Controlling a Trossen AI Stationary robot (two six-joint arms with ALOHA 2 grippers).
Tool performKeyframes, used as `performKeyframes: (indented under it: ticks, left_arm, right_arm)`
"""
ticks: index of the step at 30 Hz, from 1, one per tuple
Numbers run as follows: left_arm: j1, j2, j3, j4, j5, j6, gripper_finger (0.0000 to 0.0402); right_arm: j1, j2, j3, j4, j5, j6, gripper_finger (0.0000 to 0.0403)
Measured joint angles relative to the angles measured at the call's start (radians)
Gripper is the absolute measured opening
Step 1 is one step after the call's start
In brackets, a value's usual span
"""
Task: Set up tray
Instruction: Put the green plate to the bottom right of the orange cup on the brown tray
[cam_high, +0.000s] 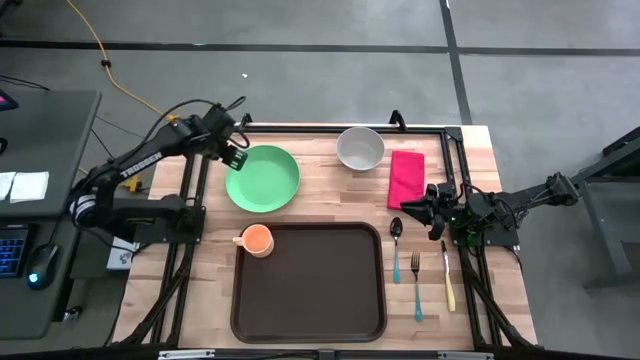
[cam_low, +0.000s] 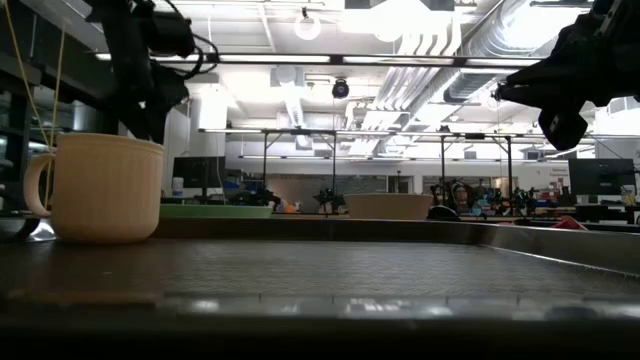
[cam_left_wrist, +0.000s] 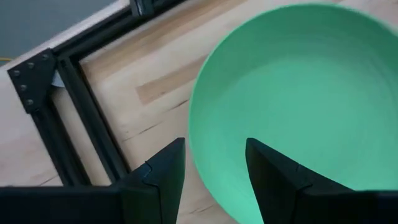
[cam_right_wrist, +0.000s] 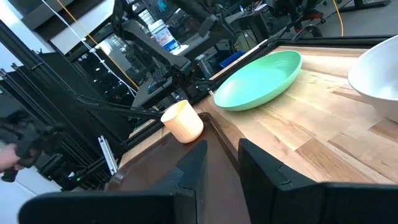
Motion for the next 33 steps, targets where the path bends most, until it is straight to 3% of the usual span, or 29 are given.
performKeyframes:
  ticks: [13,33]
  left_arm:
    - [0.071,0.055,0.0,0.0,0.063,0.062,0.02]
    - [0.071,0.055,0.0,0.0,0.094,0.084,0.02]
  right_arm:
    - [0.0,0.0,0.0,0.0,0.0,0.001,0.0067]
    - [0.0,0.0,0.0,0.001,0.004,0.004,0.0067]
